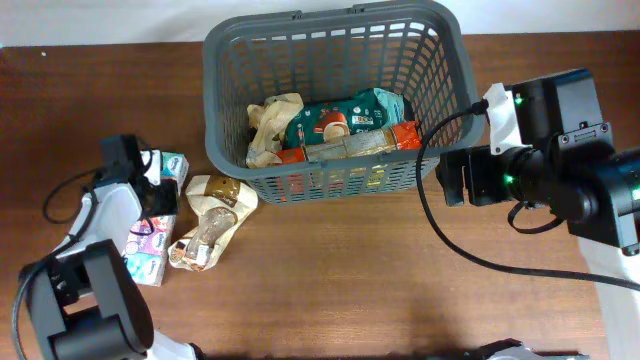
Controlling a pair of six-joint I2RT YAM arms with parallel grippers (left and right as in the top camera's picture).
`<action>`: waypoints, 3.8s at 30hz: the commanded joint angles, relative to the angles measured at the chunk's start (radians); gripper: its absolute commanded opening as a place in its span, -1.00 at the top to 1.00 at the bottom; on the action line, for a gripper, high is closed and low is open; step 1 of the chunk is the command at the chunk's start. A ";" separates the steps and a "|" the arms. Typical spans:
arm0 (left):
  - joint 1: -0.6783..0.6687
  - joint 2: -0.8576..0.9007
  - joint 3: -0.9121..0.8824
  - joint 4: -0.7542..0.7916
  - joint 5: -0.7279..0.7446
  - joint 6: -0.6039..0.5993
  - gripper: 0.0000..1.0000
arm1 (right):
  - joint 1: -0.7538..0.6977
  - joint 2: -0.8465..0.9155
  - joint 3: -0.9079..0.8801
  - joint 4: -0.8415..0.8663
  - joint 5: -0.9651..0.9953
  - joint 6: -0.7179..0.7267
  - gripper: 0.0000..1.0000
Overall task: Pack container
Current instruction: 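Grasp and lift the Kleenex pack with the left gripper, then carry the Kleenex pack into the basket, release, and withdraw left, then move the left gripper to the remaining paper bag and grasp it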
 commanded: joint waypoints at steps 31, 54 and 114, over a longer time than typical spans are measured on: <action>-0.575 -0.054 1.106 -0.327 0.073 0.316 -0.09 | 0.000 0.005 0.002 0.003 0.009 0.001 -0.98; -0.843 0.301 1.106 -0.189 -0.227 0.600 -0.10 | 0.000 0.005 0.002 0.003 0.009 0.001 -0.99; -0.043 -0.555 0.180 -0.595 0.213 -0.172 -0.99 | 0.000 0.005 0.002 0.003 0.009 0.001 -0.98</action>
